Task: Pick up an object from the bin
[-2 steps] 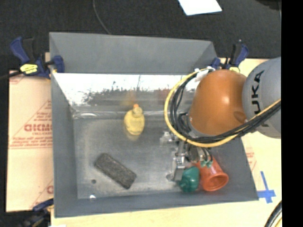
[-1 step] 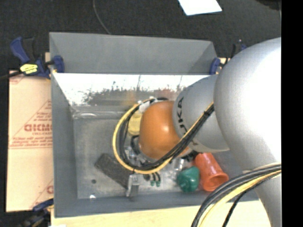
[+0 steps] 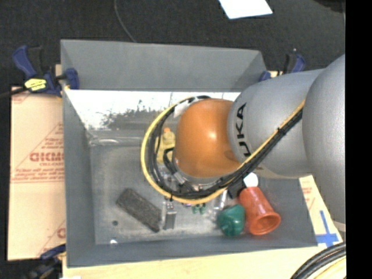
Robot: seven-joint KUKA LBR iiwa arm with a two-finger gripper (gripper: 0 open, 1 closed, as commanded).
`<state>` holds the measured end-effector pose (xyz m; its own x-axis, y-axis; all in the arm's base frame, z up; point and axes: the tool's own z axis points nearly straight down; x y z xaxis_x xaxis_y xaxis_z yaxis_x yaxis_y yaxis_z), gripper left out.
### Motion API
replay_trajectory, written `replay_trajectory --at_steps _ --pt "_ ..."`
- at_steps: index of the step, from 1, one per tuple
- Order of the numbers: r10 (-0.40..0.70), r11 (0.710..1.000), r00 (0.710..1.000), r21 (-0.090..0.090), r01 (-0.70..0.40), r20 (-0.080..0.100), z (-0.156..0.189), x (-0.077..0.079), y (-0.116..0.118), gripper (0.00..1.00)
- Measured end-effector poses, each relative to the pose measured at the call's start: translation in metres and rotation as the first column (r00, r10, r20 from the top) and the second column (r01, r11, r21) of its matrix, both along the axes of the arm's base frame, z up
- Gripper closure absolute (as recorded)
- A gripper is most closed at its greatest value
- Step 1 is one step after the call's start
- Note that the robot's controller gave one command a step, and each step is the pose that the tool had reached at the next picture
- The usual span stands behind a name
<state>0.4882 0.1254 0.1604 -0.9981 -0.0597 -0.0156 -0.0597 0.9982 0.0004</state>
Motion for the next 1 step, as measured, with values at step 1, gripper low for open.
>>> replay_trajectory --at_steps 1 --pt "-0.057 0.998 0.998 0.001 0.057 -0.015 -0.0602 -0.0009 0.0374 0.00"
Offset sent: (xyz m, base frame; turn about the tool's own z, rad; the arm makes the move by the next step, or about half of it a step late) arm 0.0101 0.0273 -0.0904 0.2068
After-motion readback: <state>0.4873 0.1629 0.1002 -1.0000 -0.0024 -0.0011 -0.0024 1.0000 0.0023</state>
